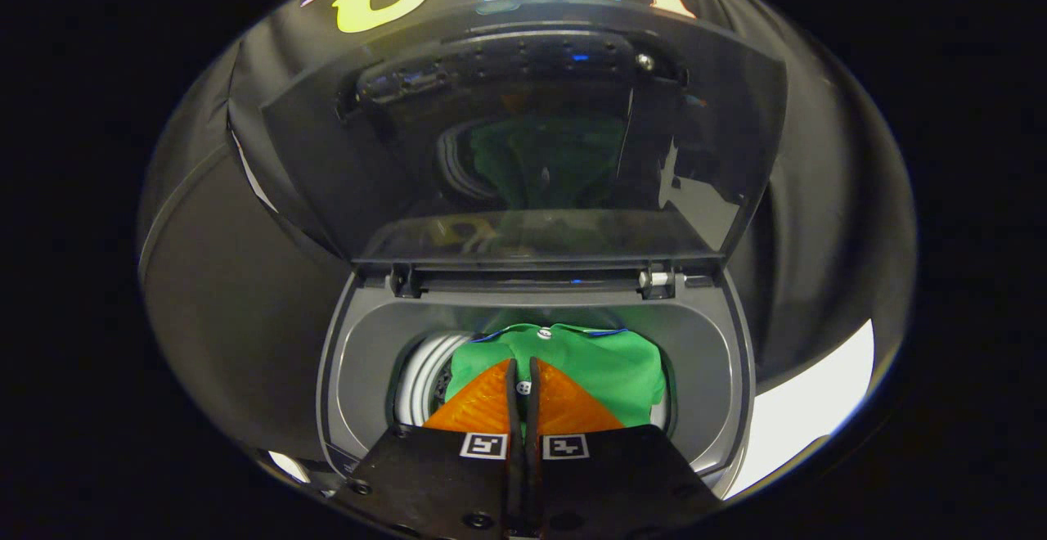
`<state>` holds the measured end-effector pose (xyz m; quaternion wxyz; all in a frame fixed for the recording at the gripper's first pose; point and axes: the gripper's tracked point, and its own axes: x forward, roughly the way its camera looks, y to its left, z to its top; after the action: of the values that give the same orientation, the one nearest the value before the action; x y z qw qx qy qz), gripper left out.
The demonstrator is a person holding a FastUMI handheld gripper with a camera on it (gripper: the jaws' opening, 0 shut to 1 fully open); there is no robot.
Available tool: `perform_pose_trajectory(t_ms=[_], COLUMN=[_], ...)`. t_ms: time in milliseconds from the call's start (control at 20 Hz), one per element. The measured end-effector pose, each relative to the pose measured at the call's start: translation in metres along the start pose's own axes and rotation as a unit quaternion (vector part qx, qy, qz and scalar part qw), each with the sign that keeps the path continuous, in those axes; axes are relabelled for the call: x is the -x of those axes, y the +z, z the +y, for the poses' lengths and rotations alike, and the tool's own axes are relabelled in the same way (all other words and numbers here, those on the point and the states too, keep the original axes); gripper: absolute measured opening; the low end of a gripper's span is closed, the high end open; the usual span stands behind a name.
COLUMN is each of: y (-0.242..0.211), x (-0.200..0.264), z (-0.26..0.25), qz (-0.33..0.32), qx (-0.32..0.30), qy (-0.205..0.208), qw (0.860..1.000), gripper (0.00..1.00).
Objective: Put the clothes into the washing machine and then close the washing machine lid.
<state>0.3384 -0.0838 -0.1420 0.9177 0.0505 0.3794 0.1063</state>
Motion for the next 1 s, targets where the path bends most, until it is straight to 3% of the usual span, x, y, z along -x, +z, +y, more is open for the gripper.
perform_pose_trajectory(t_ms=[550,600,750,1000], y=[-0.020,-0.024,-0.030,-0.032], x=[-0.023,-0.023,-0.028,-0.026], z=[-0.004,0.001,-0.008,-0.017], qz=[0.050,0.063,0.064,0.060], qx=[-0.030,-0.047,-0.070,-0.058], qy=[-0.006,0.007,-0.006,-0.020], qw=[0.998,0.997,0.995,0.996], gripper=[0.02,0.08,0.98,0.98])
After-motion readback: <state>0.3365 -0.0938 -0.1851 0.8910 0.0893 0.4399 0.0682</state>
